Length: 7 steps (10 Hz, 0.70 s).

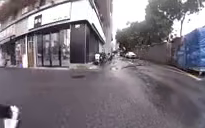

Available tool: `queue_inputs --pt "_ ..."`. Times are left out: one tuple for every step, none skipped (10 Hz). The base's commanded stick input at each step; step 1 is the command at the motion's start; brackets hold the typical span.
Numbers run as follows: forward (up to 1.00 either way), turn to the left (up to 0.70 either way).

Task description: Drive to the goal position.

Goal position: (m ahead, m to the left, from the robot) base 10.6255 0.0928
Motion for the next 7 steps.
queue_inputs --pt "0.45 0.00" --pt "0.45 -0.04" --pt "0.45 -0.15" --pt "0.45 -0.26" --pt "0.45 -0.27" --pt "0.45 -0.27" --pt "0.45 -0.27"
